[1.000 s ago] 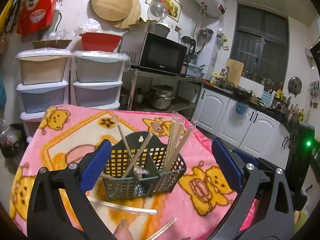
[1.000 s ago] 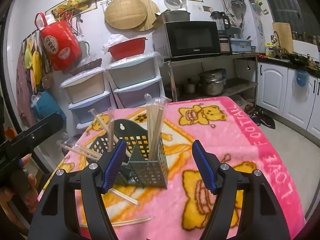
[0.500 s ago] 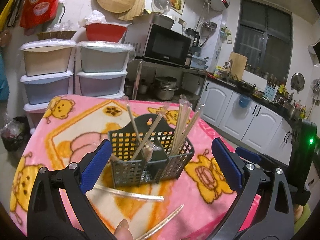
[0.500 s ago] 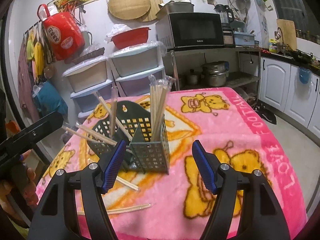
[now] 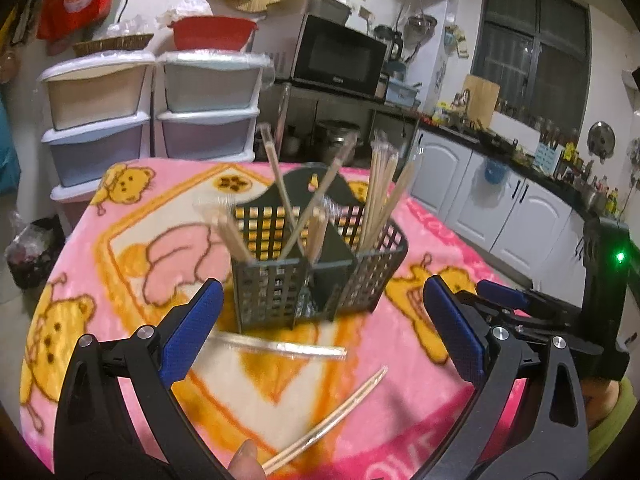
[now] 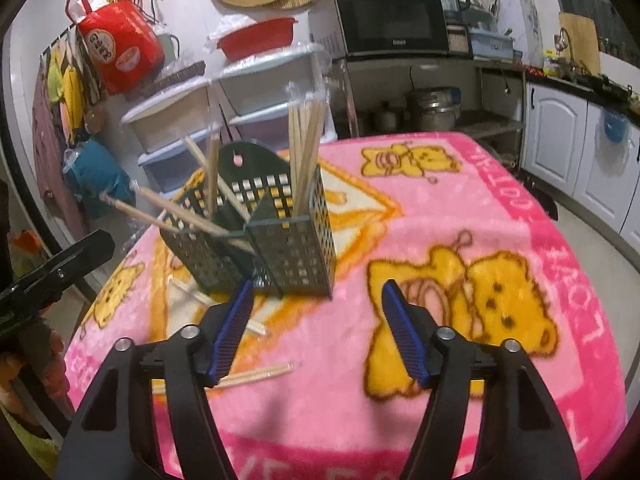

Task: Organize utensils
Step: 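Move both open grippers down toward the wrapped chopsticks beside the caddy, then close the right gripper on a wrapped chopstick while the left gripper closes on another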

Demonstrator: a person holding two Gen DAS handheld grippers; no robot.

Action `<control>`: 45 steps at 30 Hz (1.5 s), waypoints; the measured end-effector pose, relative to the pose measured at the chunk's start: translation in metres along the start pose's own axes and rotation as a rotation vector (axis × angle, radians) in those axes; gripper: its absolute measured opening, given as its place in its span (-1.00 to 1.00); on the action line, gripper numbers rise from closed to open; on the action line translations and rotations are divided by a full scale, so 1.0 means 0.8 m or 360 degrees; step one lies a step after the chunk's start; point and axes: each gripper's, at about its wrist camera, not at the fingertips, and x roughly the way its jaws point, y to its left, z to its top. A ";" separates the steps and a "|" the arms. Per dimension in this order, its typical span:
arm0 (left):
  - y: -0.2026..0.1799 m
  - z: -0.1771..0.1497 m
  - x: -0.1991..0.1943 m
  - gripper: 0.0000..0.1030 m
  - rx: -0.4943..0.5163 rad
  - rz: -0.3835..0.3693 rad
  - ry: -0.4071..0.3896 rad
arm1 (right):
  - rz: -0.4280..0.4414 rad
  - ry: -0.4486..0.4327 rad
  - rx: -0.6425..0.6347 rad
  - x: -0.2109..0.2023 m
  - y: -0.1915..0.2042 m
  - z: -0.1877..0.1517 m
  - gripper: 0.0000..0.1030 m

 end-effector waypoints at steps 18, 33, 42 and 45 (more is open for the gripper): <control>0.002 -0.048 0.055 0.34 0.0126 0.0069 0.0288 | 0.0138 0.0241 0.0040 0.044 -0.008 -0.047 -0.16; -0.010 -0.066 0.106 0.03 0.0294 0.0011 0.0501 | 0.0283 0.0394 0.0123 0.094 -0.010 -0.064 -0.31; -0.017 -0.073 0.127 0.03 0.0391 0.0012 0.0582 | 0.0332 0.0424 0.0127 0.111 -0.011 -0.063 -0.44; -0.018 -0.072 0.132 0.03 0.0398 0.0011 0.0588 | 0.0380 0.0435 0.0116 0.113 -0.009 -0.065 -0.72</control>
